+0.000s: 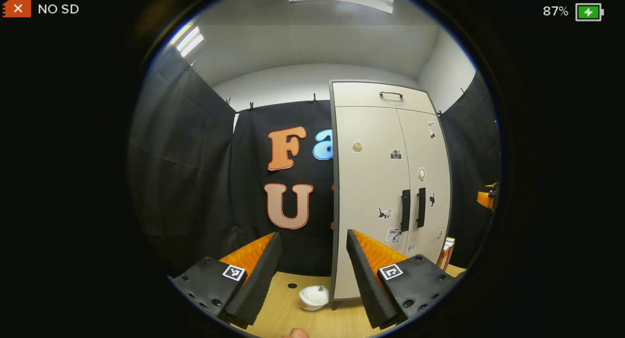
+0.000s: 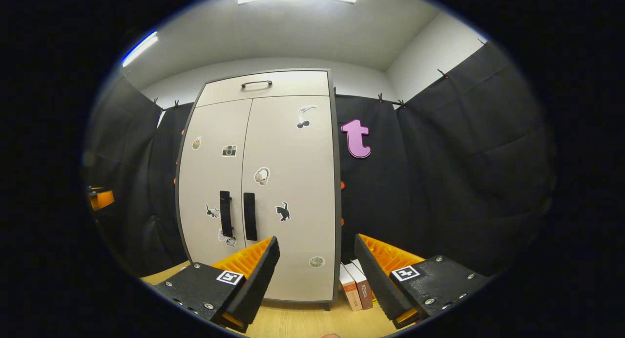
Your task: Open the right door of the double-door shoe cabinet with the right hand, and open the left door with the left hand.
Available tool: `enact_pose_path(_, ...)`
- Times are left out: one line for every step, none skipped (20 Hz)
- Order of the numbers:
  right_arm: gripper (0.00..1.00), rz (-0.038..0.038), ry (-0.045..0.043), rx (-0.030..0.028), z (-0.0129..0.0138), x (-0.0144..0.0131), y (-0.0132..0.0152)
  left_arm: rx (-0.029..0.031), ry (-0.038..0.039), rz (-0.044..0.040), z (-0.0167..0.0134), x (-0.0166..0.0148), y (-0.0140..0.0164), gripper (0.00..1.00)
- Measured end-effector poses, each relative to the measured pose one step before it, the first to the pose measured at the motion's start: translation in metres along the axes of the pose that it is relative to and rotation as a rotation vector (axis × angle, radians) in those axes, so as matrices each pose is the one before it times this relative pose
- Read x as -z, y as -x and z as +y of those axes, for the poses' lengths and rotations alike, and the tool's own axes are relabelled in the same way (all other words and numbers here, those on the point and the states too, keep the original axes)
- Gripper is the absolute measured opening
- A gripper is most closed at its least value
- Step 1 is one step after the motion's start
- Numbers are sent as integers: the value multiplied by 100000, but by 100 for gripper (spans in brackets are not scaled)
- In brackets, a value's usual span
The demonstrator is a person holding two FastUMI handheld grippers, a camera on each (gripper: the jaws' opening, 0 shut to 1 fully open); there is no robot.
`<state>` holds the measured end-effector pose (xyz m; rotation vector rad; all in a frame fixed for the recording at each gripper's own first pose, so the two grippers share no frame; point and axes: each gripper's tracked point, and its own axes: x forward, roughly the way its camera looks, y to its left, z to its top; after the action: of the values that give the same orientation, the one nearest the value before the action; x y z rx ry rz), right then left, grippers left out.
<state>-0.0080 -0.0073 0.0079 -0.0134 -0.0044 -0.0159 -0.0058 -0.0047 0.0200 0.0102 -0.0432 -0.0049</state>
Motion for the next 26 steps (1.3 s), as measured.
enact_pose_path(94,126,127,192,-22,54,-37,-218,-54,-186,138,-119,12,81)
enact_pose_path(94,-52,133,244,-32,-34,185,3,-91,-165,-43,-38,49,81)
enact_pose_path(94,-35,225,99,51,-57,-54,-76,89,-175,78,-100,61,81)
enact_pose_path(94,-88,163,64,44,-7,79,386,93,122,-55,1,40,81)
enact_pose_path(94,-217,145,-111,124,-56,46,625,346,211,-89,53,63,81)
enact_pose_path(94,-172,144,11,90,-47,72,236,-61,354,48,133,39,81)
enact_pose_path(94,-13,91,4,123,-40,-114,-7,-204,76,106,12,98,81)
enact_pose_path(94,48,103,-67,139,15,-90,-347,-267,-40,265,-89,153,81)
enact_pose_path(94,31,88,-62,187,5,-105,-332,-163,-102,215,-24,100,81)
enact_pose_path(94,171,-128,-43,208,79,-198,-39,30,-163,18,33,3,81)
enact_pose_path(94,369,-156,-296,331,147,-268,34,167,19,58,46,18,81)
enact_pose_path(94,601,-67,-393,405,265,-336,-17,188,303,107,109,-5,81)
enact_pose_path(95,530,-94,-375,419,144,-467,14,260,293,82,83,51,81)
enact_pose_path(94,434,-28,-415,516,86,-441,50,-43,368,13,177,-41,81)
enact_pose_path(94,390,24,-446,583,-1,-355,-115,-44,202,100,85,23,81)
enact_pose_path(94,452,-142,-478,628,38,-533,-65,-39,305,63,128,-37,81)
enact_pose_path(94,432,113,-808,789,-30,-469,-85,144,247,151,130,-44,81)
enact_pose_path(94,429,34,-948,798,0,-661,-131,257,245,143,129,-14,81)
enact_pose_path(94,415,14,-1206,922,-121,-618,-208,39,81,195,94,12,81)
enact_pose_path(94,367,-86,-1328,933,26,-669,-374,-25,-74,292,-10,87,81)
enact_pose_path(94,371,-85,-1223,950,-61,-684,-392,-90,-79,255,18,-33,81)
enact_pose_path(94,475,334,-769,716,58,-728,-274,-196,-43,213,68,84,81)
enact_pose_path(94,331,602,-469,612,27,-986,-320,-304,173,249,95,30,81)
enact_pose_path(94,808,334,25,548,123,-1108,-91,-392,56,224,163,45,81)
enact_pose_path(95,1137,235,-479,632,249,-1196,-261,-221,-76,257,14,-67,81)
enact_pose_path(94,1065,426,35,523,199,-1104,-338,-27,-21,266,149,61,81)
